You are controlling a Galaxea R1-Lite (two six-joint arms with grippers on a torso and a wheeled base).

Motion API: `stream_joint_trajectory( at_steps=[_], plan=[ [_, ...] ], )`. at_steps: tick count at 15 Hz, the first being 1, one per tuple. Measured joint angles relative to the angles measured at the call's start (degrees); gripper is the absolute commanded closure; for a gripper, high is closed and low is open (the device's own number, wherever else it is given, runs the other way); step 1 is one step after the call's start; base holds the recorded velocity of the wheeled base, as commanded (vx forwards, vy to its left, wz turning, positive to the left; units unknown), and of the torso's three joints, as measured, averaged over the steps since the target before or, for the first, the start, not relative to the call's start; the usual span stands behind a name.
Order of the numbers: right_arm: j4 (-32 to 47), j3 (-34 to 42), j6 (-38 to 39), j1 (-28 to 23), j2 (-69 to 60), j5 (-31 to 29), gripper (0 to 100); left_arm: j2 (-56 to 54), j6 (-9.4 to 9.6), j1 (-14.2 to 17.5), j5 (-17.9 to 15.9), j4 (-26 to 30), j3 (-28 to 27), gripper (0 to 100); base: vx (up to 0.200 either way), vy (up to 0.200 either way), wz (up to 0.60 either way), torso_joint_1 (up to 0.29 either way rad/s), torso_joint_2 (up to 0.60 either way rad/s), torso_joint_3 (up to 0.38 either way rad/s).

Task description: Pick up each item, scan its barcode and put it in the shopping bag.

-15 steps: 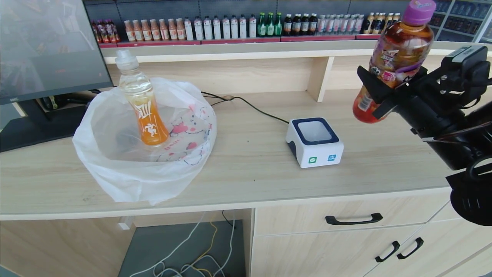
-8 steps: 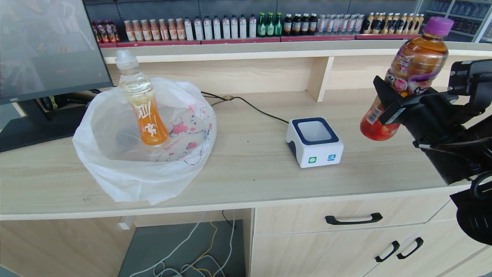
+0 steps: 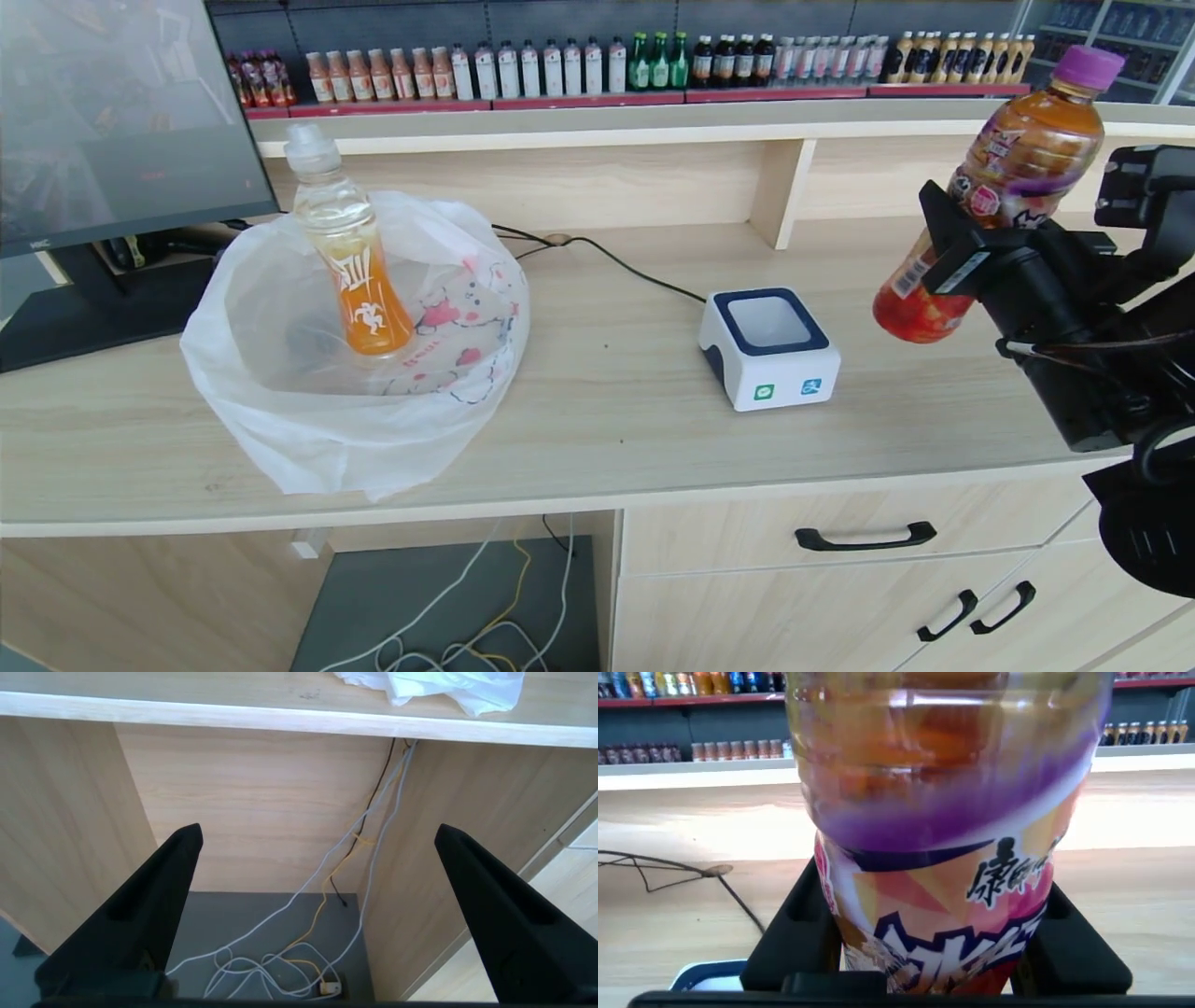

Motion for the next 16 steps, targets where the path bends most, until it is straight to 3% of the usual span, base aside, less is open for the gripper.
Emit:
stream_joint_trajectory(
  at_steps=[9, 16],
  plan=[
    [0.1, -4.4, 1.1, 0.5, 2.5, 0.4, 100, 0.0, -0.09, -0.1, 0.0, 0.0, 0.0, 0, 0.000, 0.200, 0.00, 0.001, 0.00, 0.002],
    [0.2, -7.0, 0.9, 4.4, 3.0, 0.5, 100, 0.0, -0.17, -0.1, 0.0, 0.0, 0.0, 0, 0.000, 0.200, 0.00, 0.004, 0.00, 0.003]
  ],
)
